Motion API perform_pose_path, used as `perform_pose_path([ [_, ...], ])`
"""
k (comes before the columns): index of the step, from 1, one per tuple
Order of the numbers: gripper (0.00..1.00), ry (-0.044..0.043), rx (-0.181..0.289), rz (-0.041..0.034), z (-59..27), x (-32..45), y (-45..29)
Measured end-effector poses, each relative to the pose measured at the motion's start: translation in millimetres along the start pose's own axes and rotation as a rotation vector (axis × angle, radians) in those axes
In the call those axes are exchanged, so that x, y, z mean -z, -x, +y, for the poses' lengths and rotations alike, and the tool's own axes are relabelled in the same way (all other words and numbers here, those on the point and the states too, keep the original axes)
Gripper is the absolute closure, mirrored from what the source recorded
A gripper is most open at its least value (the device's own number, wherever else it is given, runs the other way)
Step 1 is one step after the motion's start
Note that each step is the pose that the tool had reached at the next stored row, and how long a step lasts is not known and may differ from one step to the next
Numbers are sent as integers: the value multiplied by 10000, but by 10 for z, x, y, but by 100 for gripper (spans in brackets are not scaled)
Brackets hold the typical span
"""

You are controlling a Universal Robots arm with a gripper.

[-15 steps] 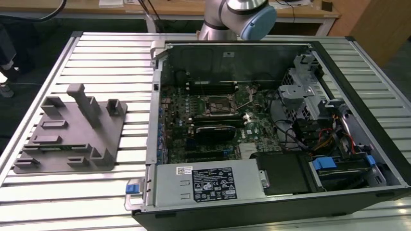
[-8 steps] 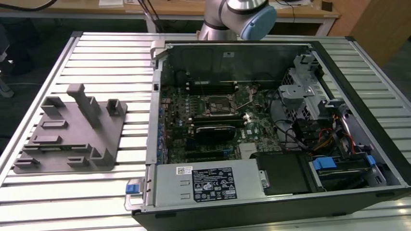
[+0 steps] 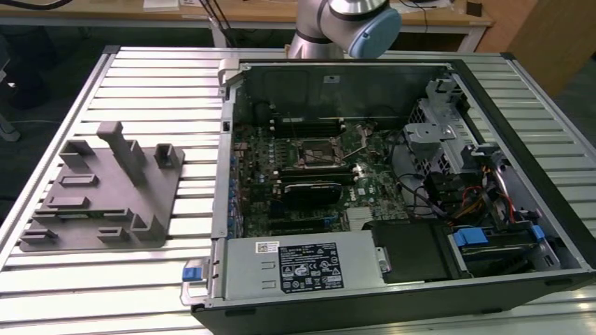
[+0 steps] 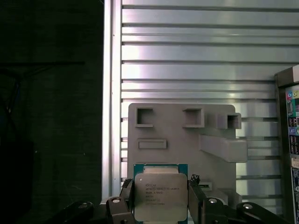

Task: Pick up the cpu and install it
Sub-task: 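Pick up the cpu and move it towards the insertion slot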

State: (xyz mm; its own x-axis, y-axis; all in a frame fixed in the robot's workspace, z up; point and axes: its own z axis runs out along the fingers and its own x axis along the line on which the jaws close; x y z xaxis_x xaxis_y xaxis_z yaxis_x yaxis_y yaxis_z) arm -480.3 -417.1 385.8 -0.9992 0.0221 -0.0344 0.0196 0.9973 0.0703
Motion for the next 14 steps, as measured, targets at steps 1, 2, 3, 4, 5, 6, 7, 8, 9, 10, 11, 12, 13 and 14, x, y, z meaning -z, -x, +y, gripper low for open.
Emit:
perform_pose_path([
  [1, 45, -1, 0, 2, 1, 1, 2],
  [2, 45, -3, -1, 3, 1, 2, 8],
  [3, 45, -1, 0, 1, 0, 0, 16],
  [4, 45, 0, 0, 1, 0, -1, 26],
  [5, 45, -1, 0, 2, 1, -1, 38],
  [6, 45, -1, 0, 2, 1, -1, 51],
  [7, 45, -1, 1, 2, 1, -2, 67],
  [8, 45, -1, 0, 2, 1, -2, 82],
  [9, 45, 0, 0, 1, 2, -3, 98],
  [10, 45, -1, 0, 1, 2, -4, 114],
  [11, 45, -1, 0, 1, 2, -4, 129],
  [12, 45, -1, 0, 1, 3, -4, 143],
  [13, 45, 0, 0, 1, 3, -6, 158],
  [14, 45, 0, 0, 0, 3, -6, 173],
])
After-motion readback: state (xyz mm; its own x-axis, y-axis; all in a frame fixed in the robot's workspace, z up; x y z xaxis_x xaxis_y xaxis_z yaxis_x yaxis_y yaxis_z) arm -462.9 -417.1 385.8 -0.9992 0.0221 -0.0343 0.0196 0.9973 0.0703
